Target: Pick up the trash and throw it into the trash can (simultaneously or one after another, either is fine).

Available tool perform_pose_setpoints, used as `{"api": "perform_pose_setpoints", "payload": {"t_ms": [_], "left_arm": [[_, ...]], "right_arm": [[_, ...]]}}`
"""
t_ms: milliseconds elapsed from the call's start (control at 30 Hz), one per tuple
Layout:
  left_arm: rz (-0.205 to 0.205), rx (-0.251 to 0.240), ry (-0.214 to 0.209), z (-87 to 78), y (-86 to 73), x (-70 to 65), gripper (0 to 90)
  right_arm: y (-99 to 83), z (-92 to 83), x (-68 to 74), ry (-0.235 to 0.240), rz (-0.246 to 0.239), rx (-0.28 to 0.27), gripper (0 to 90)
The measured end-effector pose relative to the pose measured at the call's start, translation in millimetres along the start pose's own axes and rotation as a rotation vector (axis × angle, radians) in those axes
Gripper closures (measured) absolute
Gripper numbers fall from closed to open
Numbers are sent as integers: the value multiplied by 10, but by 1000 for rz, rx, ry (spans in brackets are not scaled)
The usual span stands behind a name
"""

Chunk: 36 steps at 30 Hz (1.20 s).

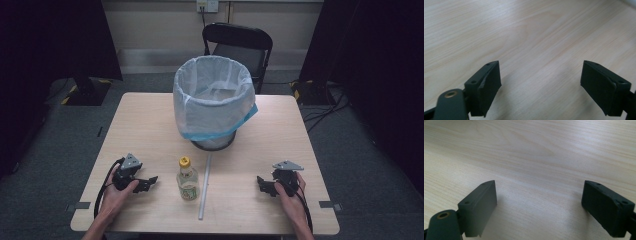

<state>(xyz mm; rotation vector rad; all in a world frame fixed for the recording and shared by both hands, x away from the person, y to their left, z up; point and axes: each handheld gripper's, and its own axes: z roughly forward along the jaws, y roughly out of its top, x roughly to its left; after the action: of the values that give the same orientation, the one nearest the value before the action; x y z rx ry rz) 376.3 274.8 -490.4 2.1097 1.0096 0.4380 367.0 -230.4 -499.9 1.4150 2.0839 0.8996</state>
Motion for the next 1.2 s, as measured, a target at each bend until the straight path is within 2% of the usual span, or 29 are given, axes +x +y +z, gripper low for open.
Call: {"api": "perform_pose_setpoints", "payload": {"t_ms": [67,167,200,233,267,300,333,367,433,600,633,667,767,800,867,1067,1100,1133,1200], "left_arm": [[-3,-15,-11,-17,2,-13,166],[35,-63,-34,-86,26,-91,157],[31,-103,-104,-138,54,-120,158],[31,-103,-104,-138,54,-120,159],[38,-128,-122,-176,82,-168,159],[38,-128,-122,-176,82,-168,157],[66,-138,-125,-204,113,-215,157],[66,-138,-125,-204,113,-215,157],[74,-158,-172,-233,140,-261,157],[107,-183,-205,-280,239,-431,163],[117,-193,-219,-283,258,-459,163],[125,-210,-252,-295,283,-526,168],[138,-220,-271,-311,301,-582,168],[130,-226,-291,-315,307,-603,168],[86,-254,-358,-328,332,-619,168],[119,-247,-375,-323,382,-714,163],[129,-240,-383,-312,397,-739,162],[157,-235,-378,-286,431,-800,162],[172,-234,-370,-272,453,-836,162]], "right_arm": [[0,0,0,0,0,0,121],[1,0,0,0,0,0,121],[1,0,0,0,0,1,121],[1,0,0,0,0,1,121],[1,0,0,0,0,0,121],[1,0,0,0,0,0,121],[1,0,0,0,0,1,121],[1,0,0,0,0,1,121],[1,0,0,0,0,0,121],[1,0,0,0,0,0,121],[1,0,0,0,0,0,121],[1,0,0,0,0,1,121],[0,0,0,0,0,0,121],[1,0,0,0,0,0,121],[1,0,0,0,0,0,121],[1,0,0,0,0,1,121],[1,0,0,0,1,1,121],[0,0,0,0,0,0,120],[1,0,0,0,1,1,121]]}}
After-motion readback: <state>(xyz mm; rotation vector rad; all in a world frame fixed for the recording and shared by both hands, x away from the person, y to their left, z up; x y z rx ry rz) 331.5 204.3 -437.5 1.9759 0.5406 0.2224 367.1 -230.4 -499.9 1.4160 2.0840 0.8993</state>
